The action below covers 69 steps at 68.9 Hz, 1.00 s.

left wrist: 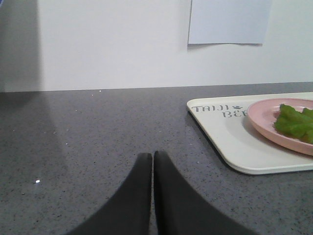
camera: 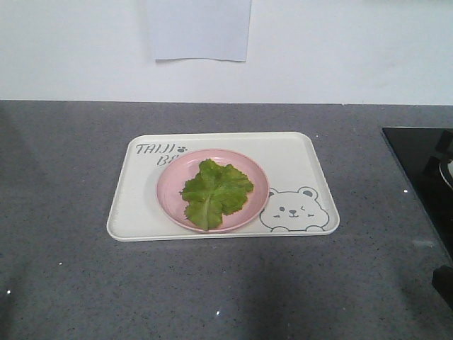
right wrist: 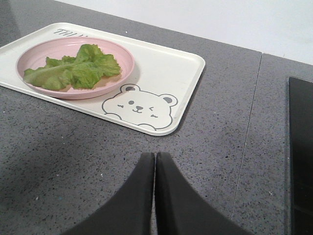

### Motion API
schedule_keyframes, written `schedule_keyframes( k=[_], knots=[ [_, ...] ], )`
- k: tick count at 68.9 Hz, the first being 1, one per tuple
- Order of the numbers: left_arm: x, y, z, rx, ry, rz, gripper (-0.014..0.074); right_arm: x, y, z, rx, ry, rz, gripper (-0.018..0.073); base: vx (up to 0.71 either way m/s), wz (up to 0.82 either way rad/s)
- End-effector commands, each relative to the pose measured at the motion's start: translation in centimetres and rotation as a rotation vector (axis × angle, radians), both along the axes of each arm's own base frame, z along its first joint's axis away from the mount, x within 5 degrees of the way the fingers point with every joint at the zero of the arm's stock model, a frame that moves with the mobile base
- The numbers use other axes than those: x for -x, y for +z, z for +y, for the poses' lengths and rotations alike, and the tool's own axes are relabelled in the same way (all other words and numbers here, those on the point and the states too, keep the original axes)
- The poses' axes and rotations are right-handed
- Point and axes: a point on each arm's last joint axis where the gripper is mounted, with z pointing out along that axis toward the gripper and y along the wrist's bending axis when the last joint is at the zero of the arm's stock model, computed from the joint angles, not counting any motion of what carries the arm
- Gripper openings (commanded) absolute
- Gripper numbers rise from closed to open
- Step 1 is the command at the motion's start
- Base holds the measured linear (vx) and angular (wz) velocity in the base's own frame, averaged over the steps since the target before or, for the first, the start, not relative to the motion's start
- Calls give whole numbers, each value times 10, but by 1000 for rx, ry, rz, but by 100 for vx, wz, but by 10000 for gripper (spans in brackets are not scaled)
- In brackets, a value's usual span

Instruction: Transfer vegetables to tray and serve

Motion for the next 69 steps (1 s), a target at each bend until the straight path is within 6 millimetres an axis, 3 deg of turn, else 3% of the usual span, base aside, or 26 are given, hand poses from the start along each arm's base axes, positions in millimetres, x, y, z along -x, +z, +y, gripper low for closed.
schedule_keyframes(
  k=[1,69],
  knots=[
    [-1,0,0,16,-3,-61,-6,-2,14,-1,-24,-19,-82,-6,0,0],
    [-1,0,0,16,-3,-60,-6,-2,13,-1,-20,-17,-75,-6,0,0]
  ],
)
